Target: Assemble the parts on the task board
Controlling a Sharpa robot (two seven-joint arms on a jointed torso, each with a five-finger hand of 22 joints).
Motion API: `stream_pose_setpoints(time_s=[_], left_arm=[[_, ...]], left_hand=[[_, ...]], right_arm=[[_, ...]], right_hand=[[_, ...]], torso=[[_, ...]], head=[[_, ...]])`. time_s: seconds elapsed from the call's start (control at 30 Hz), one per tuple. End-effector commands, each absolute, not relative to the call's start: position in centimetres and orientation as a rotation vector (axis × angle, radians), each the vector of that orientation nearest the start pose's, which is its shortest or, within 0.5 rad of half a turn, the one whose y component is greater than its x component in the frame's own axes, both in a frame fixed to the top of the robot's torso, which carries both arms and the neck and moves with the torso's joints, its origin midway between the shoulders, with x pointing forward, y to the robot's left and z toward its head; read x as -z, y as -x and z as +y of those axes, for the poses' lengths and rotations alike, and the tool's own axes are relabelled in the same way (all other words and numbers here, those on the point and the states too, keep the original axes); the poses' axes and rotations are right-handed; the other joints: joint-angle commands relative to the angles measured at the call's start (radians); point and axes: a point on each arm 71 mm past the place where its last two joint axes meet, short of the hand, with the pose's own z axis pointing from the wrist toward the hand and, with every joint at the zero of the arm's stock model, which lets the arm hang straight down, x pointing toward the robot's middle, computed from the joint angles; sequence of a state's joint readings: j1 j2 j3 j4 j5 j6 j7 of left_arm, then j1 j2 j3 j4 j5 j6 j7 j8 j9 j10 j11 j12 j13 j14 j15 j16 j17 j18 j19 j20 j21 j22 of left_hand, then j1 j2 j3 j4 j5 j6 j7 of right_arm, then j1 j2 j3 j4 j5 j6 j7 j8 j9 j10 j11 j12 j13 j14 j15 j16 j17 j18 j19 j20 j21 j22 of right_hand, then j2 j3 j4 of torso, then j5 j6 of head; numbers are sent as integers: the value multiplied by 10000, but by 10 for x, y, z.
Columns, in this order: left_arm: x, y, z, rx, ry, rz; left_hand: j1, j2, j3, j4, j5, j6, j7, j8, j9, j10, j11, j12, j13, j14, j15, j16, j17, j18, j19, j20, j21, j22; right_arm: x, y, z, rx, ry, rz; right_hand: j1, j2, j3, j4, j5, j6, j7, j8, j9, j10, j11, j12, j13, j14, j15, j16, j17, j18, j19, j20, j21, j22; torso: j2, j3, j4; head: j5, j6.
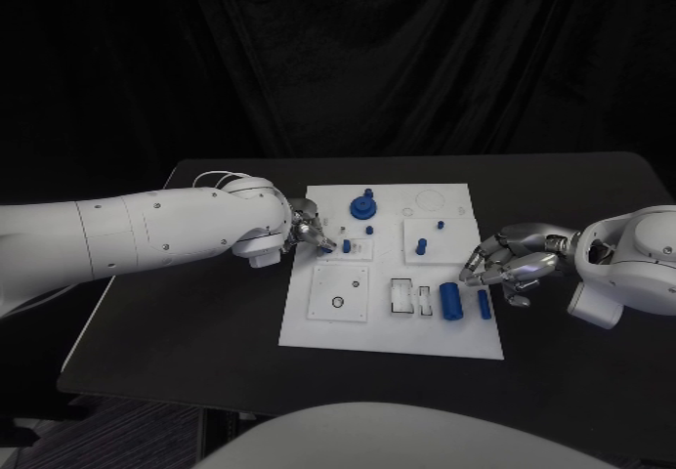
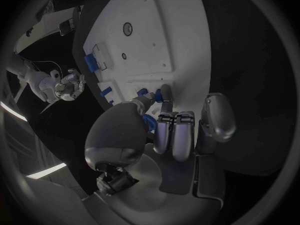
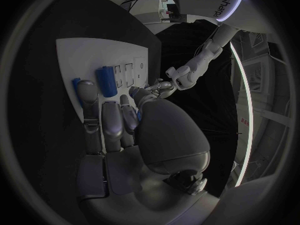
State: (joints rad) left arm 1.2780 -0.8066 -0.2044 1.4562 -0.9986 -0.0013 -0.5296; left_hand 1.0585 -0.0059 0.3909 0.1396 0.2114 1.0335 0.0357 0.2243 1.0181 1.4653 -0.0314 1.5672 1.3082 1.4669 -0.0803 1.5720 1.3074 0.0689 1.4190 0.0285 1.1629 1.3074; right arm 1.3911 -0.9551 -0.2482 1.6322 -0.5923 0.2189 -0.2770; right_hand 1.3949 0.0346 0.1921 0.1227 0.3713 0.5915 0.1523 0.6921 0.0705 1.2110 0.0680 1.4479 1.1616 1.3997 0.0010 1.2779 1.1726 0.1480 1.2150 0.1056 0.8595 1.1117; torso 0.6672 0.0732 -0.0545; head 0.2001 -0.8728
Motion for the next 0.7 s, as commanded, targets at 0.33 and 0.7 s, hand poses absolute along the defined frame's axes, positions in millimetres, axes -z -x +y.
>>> stream_pose_setpoints(time_s=[0.33, 0.7], left_arm=[[261, -476, 236, 2476, 2999, 23841], [262, -477, 238, 2638, 3113, 23663]], left_hand=[[-1185, -91, -1929, 1387, -1581, -586, 299, -654, -545, 1055, 224, 36, 2626, 1039, 167, -12, 2634, 200, -138, 164, -361, 1441], [-1916, 700, -2817, 1536, -1326, -939, 434, -816, -754, 1055, 355, 36, 2626, 1039, 281, -12, 2634, 218, -174, 284, -446, 1428]], right_arm=[[207, -441, -225, -9076, -4072, 25064], [207, -441, -225, -9061, -4026, 25154]], right_hand=[[95, -4, 67, 3, 71, 58, 7, -37, -11, -99, 31, -60, -37, -62, -16, -39, -15, 168, -60, -2, -68, -9], [71, 36, 97, 50, 135, 64, 14, -51, -16, -143, 38, -88, -80, -85, -10, -53, -36, 172, -88, 2, -108, -28]], torso=[[3, 3, -6], [-3, 3, -3]], head=[[10, 2], [46, 2]])
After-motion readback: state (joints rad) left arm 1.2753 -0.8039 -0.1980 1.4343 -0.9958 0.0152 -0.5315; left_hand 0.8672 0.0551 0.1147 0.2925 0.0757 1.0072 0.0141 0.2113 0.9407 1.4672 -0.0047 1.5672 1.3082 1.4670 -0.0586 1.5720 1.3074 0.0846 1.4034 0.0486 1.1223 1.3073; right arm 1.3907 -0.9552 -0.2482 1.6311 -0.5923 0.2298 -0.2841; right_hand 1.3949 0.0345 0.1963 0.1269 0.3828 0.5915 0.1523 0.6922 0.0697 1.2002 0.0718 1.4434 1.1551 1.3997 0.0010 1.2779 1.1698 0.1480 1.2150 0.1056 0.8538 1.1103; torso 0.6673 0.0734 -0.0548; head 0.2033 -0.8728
